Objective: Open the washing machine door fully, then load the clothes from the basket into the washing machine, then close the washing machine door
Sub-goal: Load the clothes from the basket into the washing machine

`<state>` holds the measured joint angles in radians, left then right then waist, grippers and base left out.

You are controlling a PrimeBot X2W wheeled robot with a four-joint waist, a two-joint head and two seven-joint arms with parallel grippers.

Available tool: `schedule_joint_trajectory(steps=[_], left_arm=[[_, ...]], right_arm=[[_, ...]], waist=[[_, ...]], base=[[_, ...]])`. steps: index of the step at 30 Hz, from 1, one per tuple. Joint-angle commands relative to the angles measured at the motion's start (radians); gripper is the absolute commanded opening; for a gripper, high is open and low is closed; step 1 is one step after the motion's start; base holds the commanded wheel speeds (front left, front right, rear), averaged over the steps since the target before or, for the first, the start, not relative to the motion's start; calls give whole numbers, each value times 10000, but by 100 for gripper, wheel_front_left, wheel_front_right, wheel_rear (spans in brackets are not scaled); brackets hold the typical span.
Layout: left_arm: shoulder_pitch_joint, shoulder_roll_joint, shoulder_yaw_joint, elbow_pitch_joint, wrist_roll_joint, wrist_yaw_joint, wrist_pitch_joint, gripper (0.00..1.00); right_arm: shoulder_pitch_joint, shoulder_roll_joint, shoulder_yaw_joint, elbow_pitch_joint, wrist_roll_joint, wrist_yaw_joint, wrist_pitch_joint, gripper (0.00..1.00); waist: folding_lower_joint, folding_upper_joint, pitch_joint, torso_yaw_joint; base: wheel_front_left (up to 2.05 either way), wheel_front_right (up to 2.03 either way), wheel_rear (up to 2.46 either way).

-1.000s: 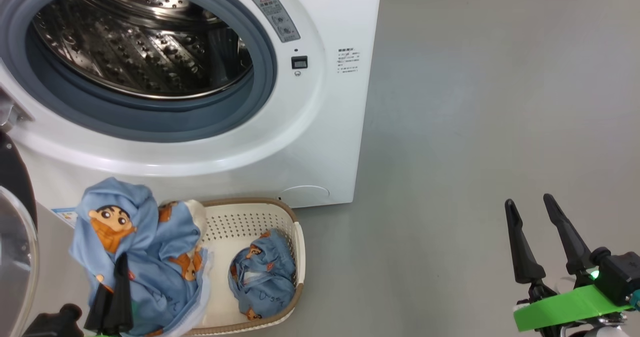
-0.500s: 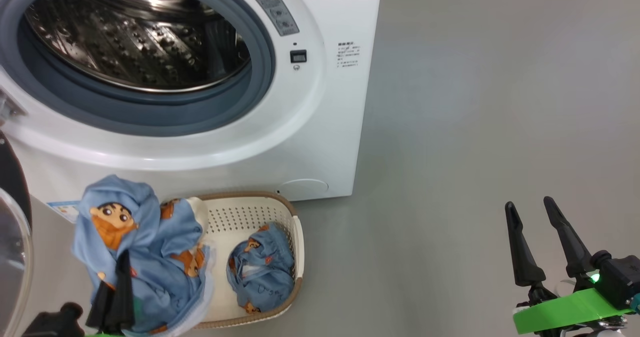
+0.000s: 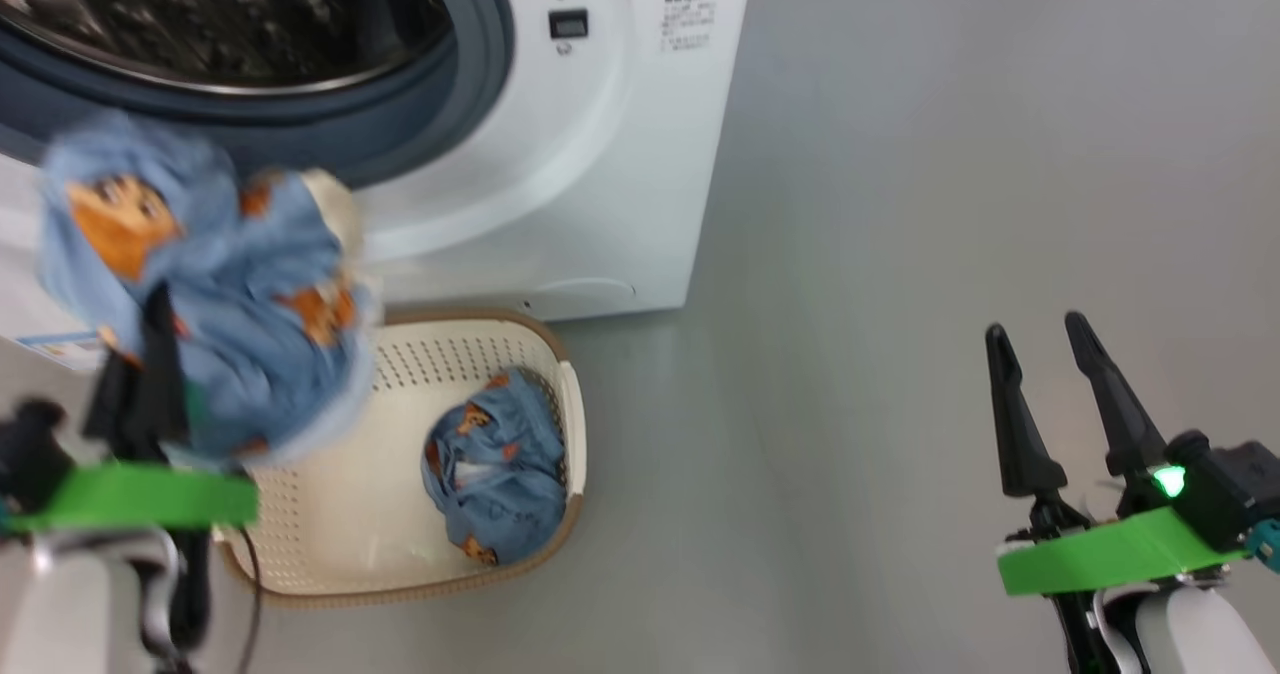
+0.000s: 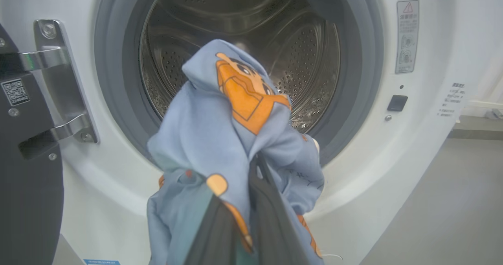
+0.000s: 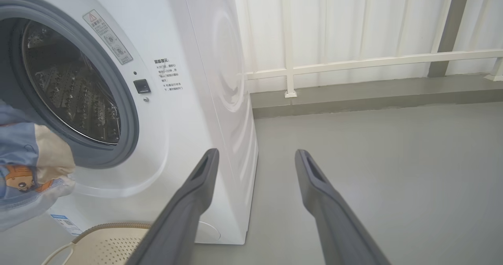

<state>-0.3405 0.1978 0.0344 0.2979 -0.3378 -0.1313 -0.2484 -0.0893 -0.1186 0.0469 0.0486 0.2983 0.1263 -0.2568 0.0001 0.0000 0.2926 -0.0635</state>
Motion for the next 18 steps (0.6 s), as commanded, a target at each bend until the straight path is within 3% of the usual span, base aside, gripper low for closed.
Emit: schedule_joint_trajectory(steps=[1,12,18], left_arm=[[-941,525,379,67,-97,6,-133,0],[-4391,1476,-80,2359,-219,6,-132,0],[-6283,1975,-794,4150,-179,6,-32,0]], right_arm=[[-403,-9,267,-275,-64,44,-49,100],[-1289,323,410,-286,-53,44,-49,100],[-1655,478,532,-295,-30,44,-49,100]], waist=[[-1,0,743,-316],[-1,0,2049,-831],[-1,0,2576,-1098]], base=[[0,0,0],[0,0,0],[0,0,0]])
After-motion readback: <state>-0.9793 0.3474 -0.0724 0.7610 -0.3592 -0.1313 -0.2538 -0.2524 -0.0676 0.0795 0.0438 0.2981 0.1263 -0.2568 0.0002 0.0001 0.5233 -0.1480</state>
